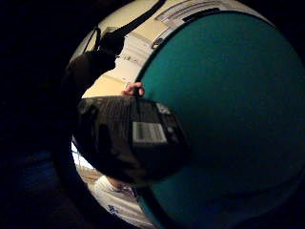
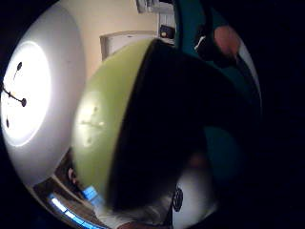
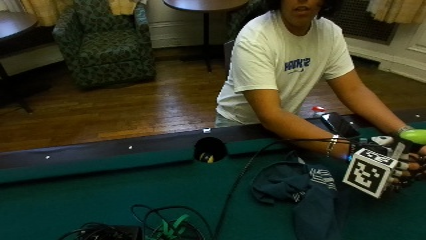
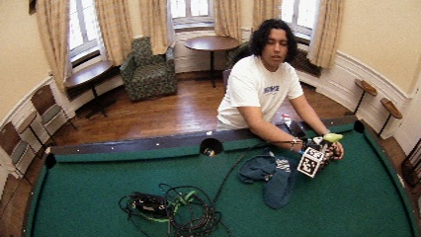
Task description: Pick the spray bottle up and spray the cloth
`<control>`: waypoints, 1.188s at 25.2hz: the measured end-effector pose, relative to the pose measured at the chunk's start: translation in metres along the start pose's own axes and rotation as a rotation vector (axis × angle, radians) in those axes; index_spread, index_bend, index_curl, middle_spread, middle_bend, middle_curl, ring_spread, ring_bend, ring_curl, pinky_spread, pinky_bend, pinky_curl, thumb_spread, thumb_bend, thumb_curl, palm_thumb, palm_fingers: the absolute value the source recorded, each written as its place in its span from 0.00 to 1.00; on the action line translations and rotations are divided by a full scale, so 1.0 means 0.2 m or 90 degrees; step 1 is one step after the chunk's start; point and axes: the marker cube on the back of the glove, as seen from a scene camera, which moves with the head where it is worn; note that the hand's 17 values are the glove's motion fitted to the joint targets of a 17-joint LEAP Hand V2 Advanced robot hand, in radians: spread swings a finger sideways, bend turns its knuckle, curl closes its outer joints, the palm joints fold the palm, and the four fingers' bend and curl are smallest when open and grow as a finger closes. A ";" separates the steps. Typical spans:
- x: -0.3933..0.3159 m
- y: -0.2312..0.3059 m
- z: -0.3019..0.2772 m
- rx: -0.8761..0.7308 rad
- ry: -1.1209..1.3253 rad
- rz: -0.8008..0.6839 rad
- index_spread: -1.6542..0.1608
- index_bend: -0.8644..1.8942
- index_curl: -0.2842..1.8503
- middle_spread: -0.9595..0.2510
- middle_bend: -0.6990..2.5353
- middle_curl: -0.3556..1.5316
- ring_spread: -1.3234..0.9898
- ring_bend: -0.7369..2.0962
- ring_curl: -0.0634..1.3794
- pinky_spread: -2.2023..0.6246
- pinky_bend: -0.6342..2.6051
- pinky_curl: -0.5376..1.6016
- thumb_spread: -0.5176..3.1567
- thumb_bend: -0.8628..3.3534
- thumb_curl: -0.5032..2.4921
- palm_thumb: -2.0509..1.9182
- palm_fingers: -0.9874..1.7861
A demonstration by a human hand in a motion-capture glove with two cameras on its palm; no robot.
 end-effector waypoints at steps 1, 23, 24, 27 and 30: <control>0.00 0.04 -0.03 -0.006 0.020 0.004 0.75 0.45 0.42 0.62 0.43 0.48 0.49 0.49 0.36 0.72 0.25 0.41 0.24 0.20 0.45 0.74 0.75; -0.48 0.67 -0.51 -0.041 0.546 -0.118 0.70 0.35 0.30 0.67 0.30 0.40 0.53 0.40 0.28 0.83 0.30 0.42 0.40 0.19 0.35 0.68 0.58; -0.51 0.68 -0.53 -0.032 0.567 -0.126 0.70 0.35 0.29 0.66 0.30 0.40 0.53 0.40 0.28 0.83 0.29 0.42 0.40 0.19 0.35 0.68 0.59; -0.59 0.71 -0.60 -0.021 0.602 -0.132 0.69 0.36 0.29 0.66 0.30 0.39 0.53 0.40 0.28 0.83 0.28 0.41 0.40 0.19 0.34 0.67 0.60; -0.60 0.73 -0.64 -0.027 0.606 -0.119 0.69 0.37 0.29 0.66 0.30 0.39 0.52 0.40 0.28 0.83 0.28 0.41 0.40 0.19 0.33 0.66 0.60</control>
